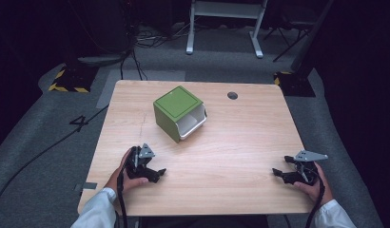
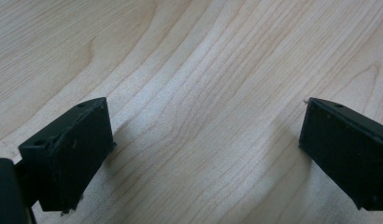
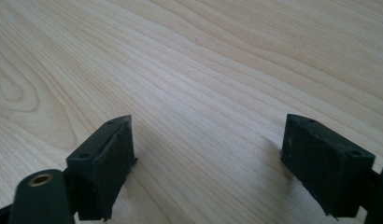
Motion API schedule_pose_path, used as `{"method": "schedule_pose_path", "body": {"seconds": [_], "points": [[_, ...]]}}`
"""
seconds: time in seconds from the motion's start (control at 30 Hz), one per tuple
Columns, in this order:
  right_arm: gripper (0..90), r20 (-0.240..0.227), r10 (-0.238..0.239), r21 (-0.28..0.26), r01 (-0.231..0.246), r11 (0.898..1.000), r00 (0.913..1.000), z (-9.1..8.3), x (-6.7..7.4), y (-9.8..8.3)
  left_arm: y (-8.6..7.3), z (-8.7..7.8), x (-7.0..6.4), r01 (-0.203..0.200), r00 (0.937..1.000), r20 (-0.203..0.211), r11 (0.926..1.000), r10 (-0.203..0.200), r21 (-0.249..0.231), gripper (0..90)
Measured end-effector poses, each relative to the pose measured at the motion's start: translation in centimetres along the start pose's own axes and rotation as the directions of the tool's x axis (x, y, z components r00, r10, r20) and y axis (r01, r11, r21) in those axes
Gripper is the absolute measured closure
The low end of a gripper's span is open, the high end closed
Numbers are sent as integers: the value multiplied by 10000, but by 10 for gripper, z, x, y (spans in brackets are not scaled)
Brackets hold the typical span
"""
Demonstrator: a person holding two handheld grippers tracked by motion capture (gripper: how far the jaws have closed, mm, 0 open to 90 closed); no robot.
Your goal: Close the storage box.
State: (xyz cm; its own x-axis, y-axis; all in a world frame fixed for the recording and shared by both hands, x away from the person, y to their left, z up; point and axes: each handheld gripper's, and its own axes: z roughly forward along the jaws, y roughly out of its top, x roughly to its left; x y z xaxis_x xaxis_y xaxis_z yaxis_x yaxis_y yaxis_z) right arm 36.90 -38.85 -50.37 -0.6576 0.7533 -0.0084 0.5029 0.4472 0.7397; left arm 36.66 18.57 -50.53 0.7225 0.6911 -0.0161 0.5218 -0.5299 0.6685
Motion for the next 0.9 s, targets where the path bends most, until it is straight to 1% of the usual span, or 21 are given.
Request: {"method": "schedule_pose_path", "body": {"seconds": [0.9], "points": [[169, 55, 64, 3, -64, 10000, 10000, 0, 1, 0, 0, 0, 0, -6, 10000, -25, 10000, 6, -1, 30]]}}
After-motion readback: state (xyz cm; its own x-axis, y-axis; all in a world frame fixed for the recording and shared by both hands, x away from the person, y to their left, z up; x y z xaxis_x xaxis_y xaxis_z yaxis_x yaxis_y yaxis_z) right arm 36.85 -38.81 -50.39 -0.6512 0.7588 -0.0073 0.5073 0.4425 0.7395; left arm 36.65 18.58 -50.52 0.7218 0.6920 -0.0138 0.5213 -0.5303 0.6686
